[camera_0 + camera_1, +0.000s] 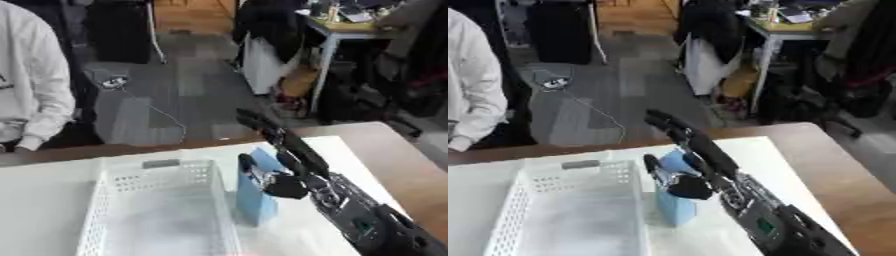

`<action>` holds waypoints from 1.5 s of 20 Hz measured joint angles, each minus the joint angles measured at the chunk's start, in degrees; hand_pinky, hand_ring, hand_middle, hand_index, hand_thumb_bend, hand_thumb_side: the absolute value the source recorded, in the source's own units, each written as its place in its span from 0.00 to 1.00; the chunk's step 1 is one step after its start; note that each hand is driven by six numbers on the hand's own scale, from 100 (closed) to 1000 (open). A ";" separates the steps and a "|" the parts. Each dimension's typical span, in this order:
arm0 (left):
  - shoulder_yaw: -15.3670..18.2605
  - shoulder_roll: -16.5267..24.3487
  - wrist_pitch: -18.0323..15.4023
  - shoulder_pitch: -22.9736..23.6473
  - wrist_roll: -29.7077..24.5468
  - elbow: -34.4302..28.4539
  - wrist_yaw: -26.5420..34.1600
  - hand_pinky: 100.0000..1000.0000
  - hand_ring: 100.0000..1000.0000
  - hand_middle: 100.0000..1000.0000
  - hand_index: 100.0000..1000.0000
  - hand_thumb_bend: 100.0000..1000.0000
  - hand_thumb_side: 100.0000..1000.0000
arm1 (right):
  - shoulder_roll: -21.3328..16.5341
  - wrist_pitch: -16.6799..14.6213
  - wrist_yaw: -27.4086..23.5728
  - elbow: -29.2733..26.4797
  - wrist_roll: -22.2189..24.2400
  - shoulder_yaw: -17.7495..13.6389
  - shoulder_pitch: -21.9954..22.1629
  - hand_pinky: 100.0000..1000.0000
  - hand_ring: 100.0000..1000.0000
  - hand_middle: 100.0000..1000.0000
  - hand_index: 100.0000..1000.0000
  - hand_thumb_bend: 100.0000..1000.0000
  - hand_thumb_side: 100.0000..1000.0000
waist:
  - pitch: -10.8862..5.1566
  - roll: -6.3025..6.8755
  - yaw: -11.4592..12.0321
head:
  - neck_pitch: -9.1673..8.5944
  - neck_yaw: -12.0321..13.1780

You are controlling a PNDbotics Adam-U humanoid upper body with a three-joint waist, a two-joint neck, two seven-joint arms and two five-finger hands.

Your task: Pick up objects on the table and place them in the box.

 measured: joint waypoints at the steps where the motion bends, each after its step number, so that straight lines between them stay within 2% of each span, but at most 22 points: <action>1: 0.03 -0.17 0.09 -0.05 -0.02 0.00 -0.06 0.46 0.37 0.58 0.57 0.83 0.74 | -0.01 -0.10 0.33 0.24 0.11 0.00 0.00 0.95 0.98 1.00 1.00 0.06 0.84 | 0.03 -0.02 0.07 | -0.12 -0.05; 9: 0.30 -0.66 0.37 -0.53 0.11 0.00 -0.41 0.46 0.37 0.58 0.57 0.83 0.74 | -0.07 -0.63 3.42 2.13 0.59 0.02 -0.01 0.96 0.99 1.00 1.00 0.06 0.84 | 0.38 -0.13 0.49 | -0.48 -0.61; 18: 0.30 -0.66 0.38 -0.93 0.11 0.00 -0.42 0.46 0.37 0.58 0.57 0.83 0.74 | -0.60 -1.23 5.84 3.53 0.60 0.00 0.02 0.97 0.99 1.00 1.00 0.06 0.86 | 0.50 -0.27 0.49 | -1.49 -3.94; 23: 0.30 -0.66 0.38 -0.97 0.11 0.00 -0.42 0.46 0.37 0.58 0.57 0.83 0.74 | -1.29 -2.27 7.75 5.15 0.41 -0.10 0.04 0.98 1.00 1.00 1.00 0.06 0.86 | 0.50 -0.47 0.62 | -1.93 -4.49; 30: 0.30 -0.66 0.40 -1.11 0.09 0.00 -0.33 0.46 0.38 0.58 0.57 0.83 0.74 | -1.62 -2.83 7.62 5.53 0.69 -0.25 0.02 0.99 1.00 1.00 1.00 0.07 0.88 | 0.50 -0.65 1.00 | -2.00 -4.50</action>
